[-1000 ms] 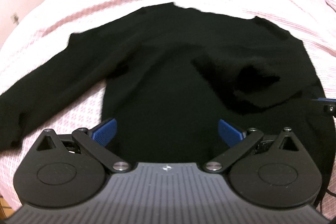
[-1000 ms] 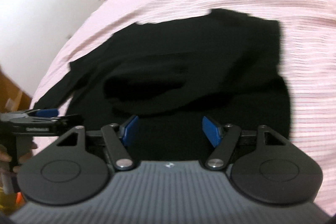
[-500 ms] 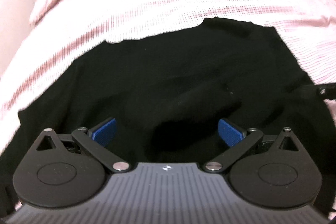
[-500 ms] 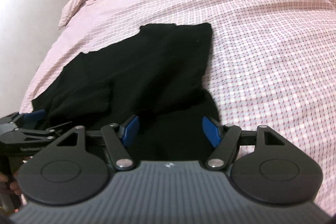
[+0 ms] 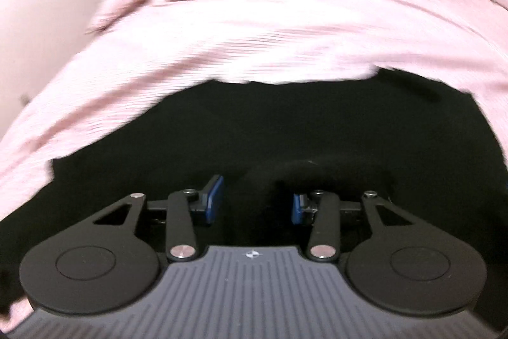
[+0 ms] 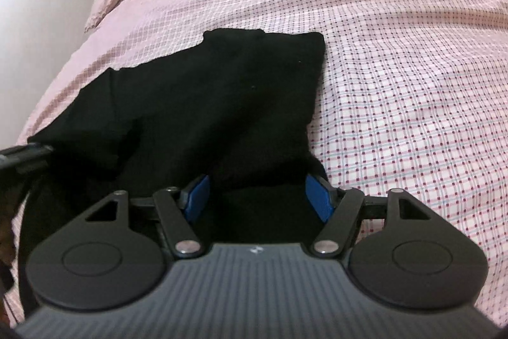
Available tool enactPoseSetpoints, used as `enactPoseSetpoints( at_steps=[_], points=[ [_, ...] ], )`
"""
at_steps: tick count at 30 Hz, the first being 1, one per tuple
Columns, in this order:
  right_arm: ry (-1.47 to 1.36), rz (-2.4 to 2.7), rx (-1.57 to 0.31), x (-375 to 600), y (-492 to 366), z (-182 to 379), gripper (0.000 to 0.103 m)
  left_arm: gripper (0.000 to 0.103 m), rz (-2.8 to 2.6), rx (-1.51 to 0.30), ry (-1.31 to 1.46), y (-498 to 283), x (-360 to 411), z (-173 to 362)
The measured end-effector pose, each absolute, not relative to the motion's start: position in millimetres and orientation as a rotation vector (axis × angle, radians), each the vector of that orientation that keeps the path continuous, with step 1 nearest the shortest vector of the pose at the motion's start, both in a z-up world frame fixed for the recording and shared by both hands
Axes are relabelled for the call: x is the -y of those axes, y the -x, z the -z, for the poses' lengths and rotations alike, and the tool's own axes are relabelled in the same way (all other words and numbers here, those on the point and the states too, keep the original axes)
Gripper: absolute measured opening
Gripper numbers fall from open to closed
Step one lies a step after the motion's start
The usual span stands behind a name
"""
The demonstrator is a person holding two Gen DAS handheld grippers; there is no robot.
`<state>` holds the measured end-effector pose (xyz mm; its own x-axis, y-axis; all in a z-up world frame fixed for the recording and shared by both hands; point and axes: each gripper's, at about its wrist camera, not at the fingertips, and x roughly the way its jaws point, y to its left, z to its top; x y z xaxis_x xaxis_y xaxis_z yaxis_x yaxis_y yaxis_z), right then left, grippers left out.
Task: Fold small clothes
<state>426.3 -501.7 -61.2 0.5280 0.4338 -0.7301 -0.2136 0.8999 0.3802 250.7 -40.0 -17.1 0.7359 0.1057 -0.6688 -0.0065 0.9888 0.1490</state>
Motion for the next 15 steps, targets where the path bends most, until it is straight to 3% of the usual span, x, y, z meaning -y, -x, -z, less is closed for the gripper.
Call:
enactPoseSetpoints(
  at_steps=[15],
  points=[
    [-0.119, -0.393, -0.934, 484, -429, 65, 0.071, 0.050, -0.263, -0.800, 0.157, -199, -93, 23]
  ],
)
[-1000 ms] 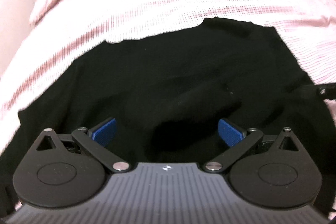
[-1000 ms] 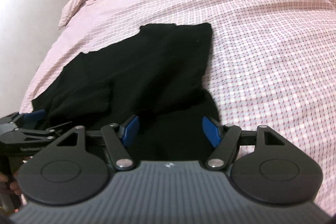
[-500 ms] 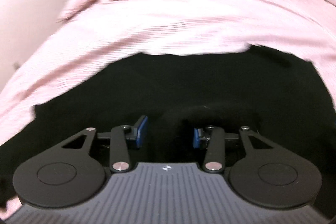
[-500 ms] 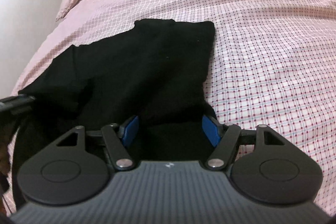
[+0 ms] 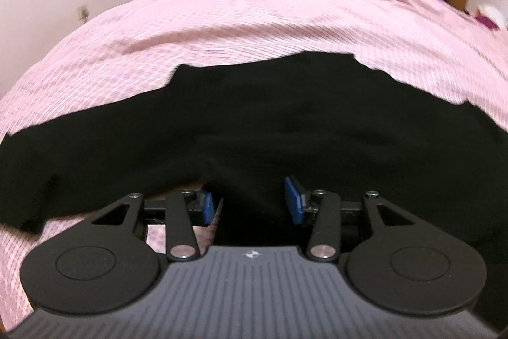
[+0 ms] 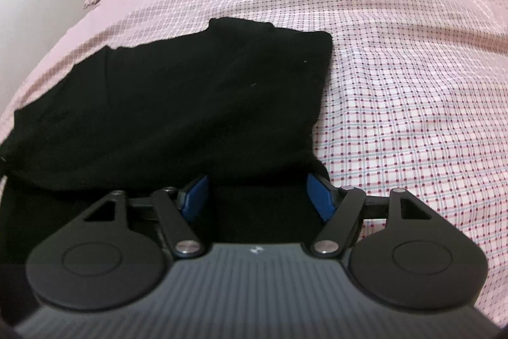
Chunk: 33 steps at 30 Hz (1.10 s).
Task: Fold small clothes
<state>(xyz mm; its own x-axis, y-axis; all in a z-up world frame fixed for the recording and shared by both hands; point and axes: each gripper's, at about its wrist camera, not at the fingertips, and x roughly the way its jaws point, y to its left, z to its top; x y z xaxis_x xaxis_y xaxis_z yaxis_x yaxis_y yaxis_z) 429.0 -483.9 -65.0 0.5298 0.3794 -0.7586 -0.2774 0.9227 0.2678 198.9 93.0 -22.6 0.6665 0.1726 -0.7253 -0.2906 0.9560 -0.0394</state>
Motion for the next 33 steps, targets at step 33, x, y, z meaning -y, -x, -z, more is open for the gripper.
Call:
enactPoseSetpoints(
  at_steps=[33],
  points=[
    [0.132, -0.452, -0.875, 444, -547, 54, 0.074, 0.047, -0.177, -0.774, 0.027, -218, -98, 36]
  ],
)
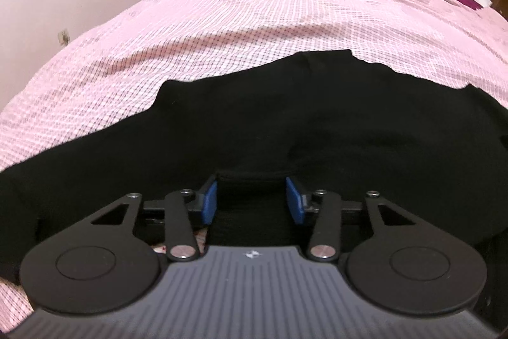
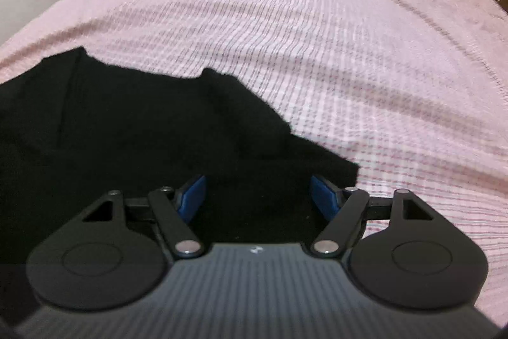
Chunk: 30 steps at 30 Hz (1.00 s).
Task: Fold small clothes
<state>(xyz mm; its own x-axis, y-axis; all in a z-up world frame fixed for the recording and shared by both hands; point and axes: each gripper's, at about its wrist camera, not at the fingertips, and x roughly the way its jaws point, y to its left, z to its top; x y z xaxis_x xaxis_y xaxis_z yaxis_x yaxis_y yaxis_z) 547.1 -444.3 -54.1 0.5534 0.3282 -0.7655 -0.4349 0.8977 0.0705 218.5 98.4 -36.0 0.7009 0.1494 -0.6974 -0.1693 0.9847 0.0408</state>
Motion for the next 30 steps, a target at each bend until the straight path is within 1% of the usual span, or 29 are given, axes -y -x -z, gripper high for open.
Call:
enactPoseSetpoints(
  at_steps=[1, 2, 3, 5, 6, 7, 8, 11, 15, 16, 17, 23, 26, 28, 30],
  points=[
    [0.138, -0.459, -0.867, 445, -545, 55, 0.072, 0.044, -0.178, -0.769, 0.018, -217, -97, 35],
    [0.146, -0.472, -0.861, 445, -543, 55, 0.061, 0.041, -0.178, -0.765, 0.012, -216, -96, 34],
    [0.147, -0.483, -0.863, 445, -541, 53, 0.055, 0.039, -0.178, -0.761, 0.011, -214, -96, 33],
    [0.170, -0.473, -0.866, 445, -535, 48, 0.028, 0.034, -0.175, -0.752, 0.019, -211, -96, 30],
    [0.198, -0.468, -0.859, 444, -531, 46, 0.023, 0.032, -0.173, -0.749, 0.027, -209, -97, 29],
    [0.228, -0.463, -0.851, 443, -528, 45, 0.014, 0.029, -0.170, -0.747, 0.035, -207, -96, 28],
    [0.246, -0.463, -0.842, 443, -525, 43, 0.012, 0.028, -0.167, -0.746, 0.041, -206, -96, 27],
    [0.234, -0.453, -0.817, 449, -519, 37, 0.008, 0.027, -0.156, -0.748, 0.038, -202, -93, 25],
    [0.200, -0.439, -0.784, 454, -515, 31, 0.007, 0.027, -0.158, -0.757, 0.002, -202, -89, 30],
    [0.192, -0.432, -0.775, 455, -515, 29, 0.007, 0.018, -0.162, -0.752, 0.002, -202, -89, 30],
    [0.183, -0.426, -0.763, 457, -515, 27, 0.006, 0.006, -0.165, -0.740, 0.003, -201, -89, 28],
    [0.113, -0.364, -0.649, 467, -517, 3, 0.003, 0.006, -0.170, -0.587, 0.012, -211, -97, -14],
    [0.116, -0.279, -0.579, 473, -524, -5, 0.003, 0.005, -0.215, -0.515, -0.017, -226, -100, -32],
    [0.112, -0.259, -0.585, 476, -532, -3, 0.003, 0.005, -0.193, -0.520, -0.007, -242, -104, -32],
    [0.104, -0.250, -0.628, 477, -544, 5, 0.003, 0.006, -0.193, -0.570, -0.019, -263, -105, -21]
  ],
)
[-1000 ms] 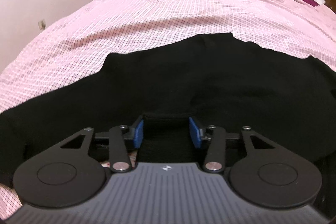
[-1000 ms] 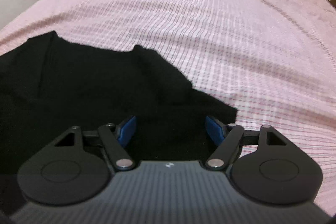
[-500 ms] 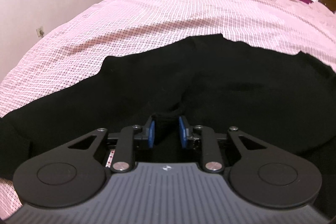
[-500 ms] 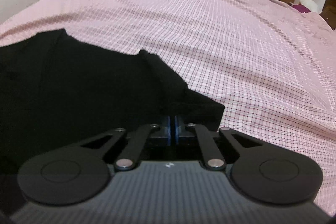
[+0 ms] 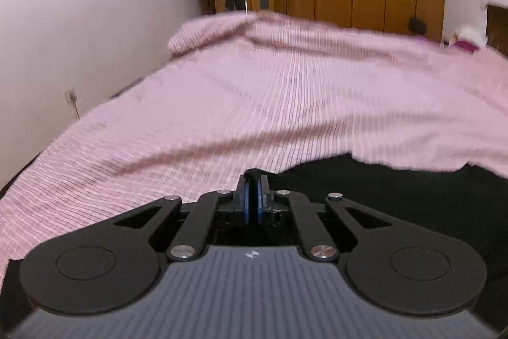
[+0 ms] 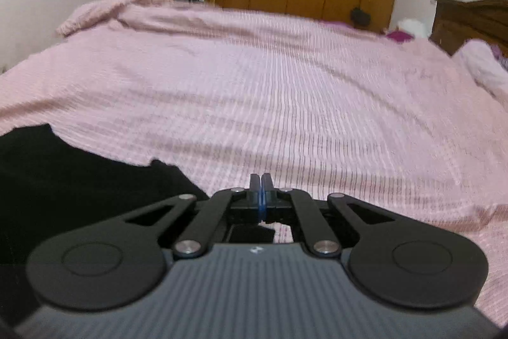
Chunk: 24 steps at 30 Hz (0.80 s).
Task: Fold small clothes
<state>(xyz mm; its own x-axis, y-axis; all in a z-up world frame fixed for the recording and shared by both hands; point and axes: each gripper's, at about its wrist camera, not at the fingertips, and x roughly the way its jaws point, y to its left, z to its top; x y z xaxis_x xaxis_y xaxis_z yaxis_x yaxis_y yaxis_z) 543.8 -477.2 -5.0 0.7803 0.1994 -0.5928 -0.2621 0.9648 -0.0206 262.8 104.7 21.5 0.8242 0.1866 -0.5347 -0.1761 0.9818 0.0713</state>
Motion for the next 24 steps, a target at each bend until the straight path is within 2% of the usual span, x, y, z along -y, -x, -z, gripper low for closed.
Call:
enactPoseSetpoints(
  at_steps=[4, 5, 6, 7, 8, 10, 12, 13, 14, 15, 20, 24],
  points=[
    [0.007, -0.210, -0.731, 486, -565, 27, 0.009, 0.006, -0.204, -0.684, -0.041, -289, -105, 13],
    [-0.027, -0.204, -0.748, 488, -566, 33, 0.028, 0.006, -0.204, -0.701, -0.042, -291, -106, 21],
    [-0.065, -0.211, -0.760, 493, -568, 39, 0.043, 0.006, -0.205, -0.711, -0.044, -291, -107, 27],
    [-0.095, -0.219, -0.764, 496, -570, 43, 0.069, 0.006, -0.209, -0.716, -0.047, -291, -108, 32],
    [-0.118, -0.226, -0.763, 500, -571, 46, 0.076, 0.006, -0.207, -0.718, -0.050, -290, -108, 35],
    [-0.139, -0.229, -0.784, 503, -575, 52, 0.075, 0.006, -0.206, -0.717, -0.063, -290, -107, 38],
    [-0.187, -0.270, -0.835, 504, -578, 61, 0.067, 0.006, -0.209, -0.716, -0.071, -290, -105, 38],
    [-0.206, -0.289, -0.856, 503, -580, 65, 0.049, 0.006, -0.208, -0.716, -0.068, -290, -105, 37],
    [-0.227, -0.310, -0.866, 502, -580, 67, 0.018, 0.006, -0.206, -0.714, -0.064, -290, -104, 36],
    [-0.250, -0.331, -0.870, 502, -578, 65, 0.008, 0.006, -0.202, -0.705, -0.055, -289, -103, 34],
    [-0.208, -0.291, -0.636, 510, -545, 29, 0.008, 0.006, -0.165, -0.610, -0.076, -286, -89, 19],
    [-0.117, -0.174, -0.656, 512, -547, 42, 0.008, 0.006, -0.178, -0.702, -0.132, -313, -78, 38]
  ],
)
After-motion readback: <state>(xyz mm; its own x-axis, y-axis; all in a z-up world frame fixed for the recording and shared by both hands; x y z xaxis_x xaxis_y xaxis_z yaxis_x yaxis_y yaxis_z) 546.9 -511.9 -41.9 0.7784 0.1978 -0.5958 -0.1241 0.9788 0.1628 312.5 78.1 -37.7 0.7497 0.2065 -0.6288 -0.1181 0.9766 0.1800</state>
